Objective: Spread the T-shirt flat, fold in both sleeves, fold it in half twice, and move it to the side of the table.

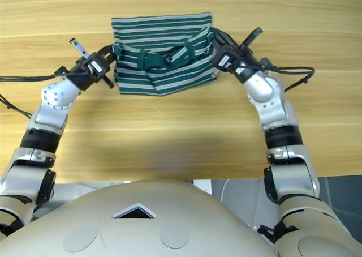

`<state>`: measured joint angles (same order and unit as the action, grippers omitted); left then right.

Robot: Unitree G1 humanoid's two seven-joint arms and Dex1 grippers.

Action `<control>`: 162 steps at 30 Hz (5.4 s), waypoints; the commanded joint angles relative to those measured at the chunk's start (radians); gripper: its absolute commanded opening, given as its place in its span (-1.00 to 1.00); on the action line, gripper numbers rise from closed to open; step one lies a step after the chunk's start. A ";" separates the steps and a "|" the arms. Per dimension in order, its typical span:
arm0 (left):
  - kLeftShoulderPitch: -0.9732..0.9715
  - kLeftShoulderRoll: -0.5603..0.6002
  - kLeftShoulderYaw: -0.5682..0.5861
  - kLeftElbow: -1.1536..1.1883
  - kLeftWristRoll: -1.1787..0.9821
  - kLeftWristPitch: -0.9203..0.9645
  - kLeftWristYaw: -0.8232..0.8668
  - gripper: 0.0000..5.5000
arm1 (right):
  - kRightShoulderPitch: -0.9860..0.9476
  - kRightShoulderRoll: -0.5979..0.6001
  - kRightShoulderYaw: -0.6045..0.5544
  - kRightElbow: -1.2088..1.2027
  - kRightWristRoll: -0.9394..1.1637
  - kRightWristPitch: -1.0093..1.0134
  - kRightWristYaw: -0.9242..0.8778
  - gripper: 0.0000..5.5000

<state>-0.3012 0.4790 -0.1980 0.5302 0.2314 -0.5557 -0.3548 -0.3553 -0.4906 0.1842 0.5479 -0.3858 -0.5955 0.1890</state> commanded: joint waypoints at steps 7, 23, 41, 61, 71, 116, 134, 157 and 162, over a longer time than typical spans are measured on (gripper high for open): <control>-0.189 -0.059 0.016 0.291 0.021 -0.061 0.087 -1.00 | -0.245 0.075 0.075 0.406 -0.120 -0.024 -0.195 -1.00; -0.436 -0.141 -0.003 0.687 0.092 -0.036 0.211 -1.00 | -0.472 0.213 0.140 0.724 -0.155 0.085 -0.342 -0.79; -0.617 -0.191 0.116 0.811 0.037 0.212 0.312 -0.18 | -0.630 0.336 0.071 0.795 -0.090 0.262 -0.380 -0.21; -0.430 -0.142 0.410 0.752 -0.197 -0.009 0.431 -0.18 | -0.473 0.433 0.645 0.733 -0.574 0.144 -0.387 -0.21; -0.438 -0.194 0.363 0.762 -0.160 -0.016 0.427 -0.18 | -0.312 0.024 0.765 0.253 -0.596 -0.232 -0.261 -0.21; -0.366 -0.233 -0.420 0.712 0.548 -0.001 0.538 -0.18 | -0.022 -0.004 -0.009 0.012 -0.013 0.031 -0.293 -0.21; 0.206 -0.297 -0.120 -0.210 -0.047 0.231 0.326 -0.18 | 0.144 -0.062 0.018 -0.131 -0.167 0.092 -0.270 -0.21; 0.006 -0.219 0.331 -0.179 -0.259 0.139 0.331 -0.18 | 0.496 -0.202 0.247 -0.450 0.016 -0.098 0.241 -0.21; -0.002 -0.209 0.315 -0.131 -0.212 0.105 0.327 -0.18 | 0.509 -0.356 0.185 -0.393 -0.059 -0.077 0.280 -0.21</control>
<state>-0.2815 0.2575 0.1274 0.3777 -0.0042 -0.4394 -0.0271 0.1314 -0.7429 0.4043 0.0964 -0.3755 -0.7212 0.4176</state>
